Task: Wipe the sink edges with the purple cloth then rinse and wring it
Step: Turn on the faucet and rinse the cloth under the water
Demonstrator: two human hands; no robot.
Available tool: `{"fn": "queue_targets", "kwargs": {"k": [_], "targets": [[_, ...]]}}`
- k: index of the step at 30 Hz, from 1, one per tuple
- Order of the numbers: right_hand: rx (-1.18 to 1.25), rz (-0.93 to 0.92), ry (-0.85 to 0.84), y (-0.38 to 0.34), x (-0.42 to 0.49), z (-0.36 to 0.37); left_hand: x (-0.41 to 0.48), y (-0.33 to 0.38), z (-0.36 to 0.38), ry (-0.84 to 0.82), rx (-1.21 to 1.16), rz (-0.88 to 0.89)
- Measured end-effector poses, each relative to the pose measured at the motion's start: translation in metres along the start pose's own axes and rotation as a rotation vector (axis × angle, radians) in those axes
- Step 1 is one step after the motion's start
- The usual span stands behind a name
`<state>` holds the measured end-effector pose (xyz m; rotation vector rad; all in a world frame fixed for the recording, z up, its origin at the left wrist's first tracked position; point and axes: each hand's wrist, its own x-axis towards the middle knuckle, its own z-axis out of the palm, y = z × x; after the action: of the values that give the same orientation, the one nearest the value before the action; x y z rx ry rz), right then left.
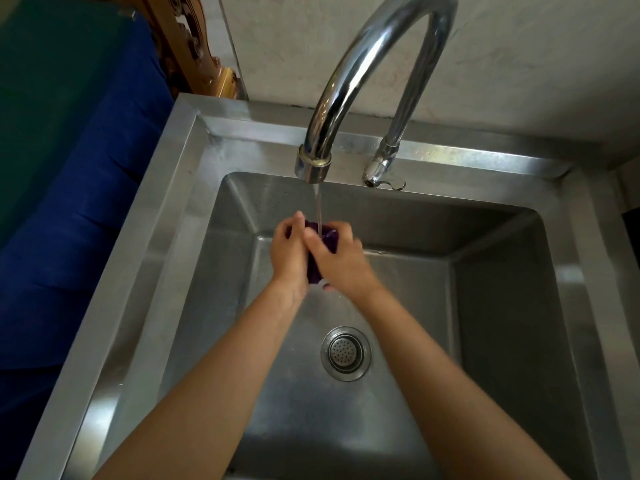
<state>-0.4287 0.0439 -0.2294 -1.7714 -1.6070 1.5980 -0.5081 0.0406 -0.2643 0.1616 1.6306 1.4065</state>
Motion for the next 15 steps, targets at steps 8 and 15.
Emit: {"fn": "queue_targets", "kwargs": {"k": [8,15], "targets": [[0.199,-0.341,0.112,0.018,0.001,-0.007,0.001,0.01,-0.013,-0.165,0.162,-0.12],[0.141,-0.161,-0.006,0.017,0.024,-0.026,-0.013,0.025,-0.013,-0.265,0.172,-0.247]]}}
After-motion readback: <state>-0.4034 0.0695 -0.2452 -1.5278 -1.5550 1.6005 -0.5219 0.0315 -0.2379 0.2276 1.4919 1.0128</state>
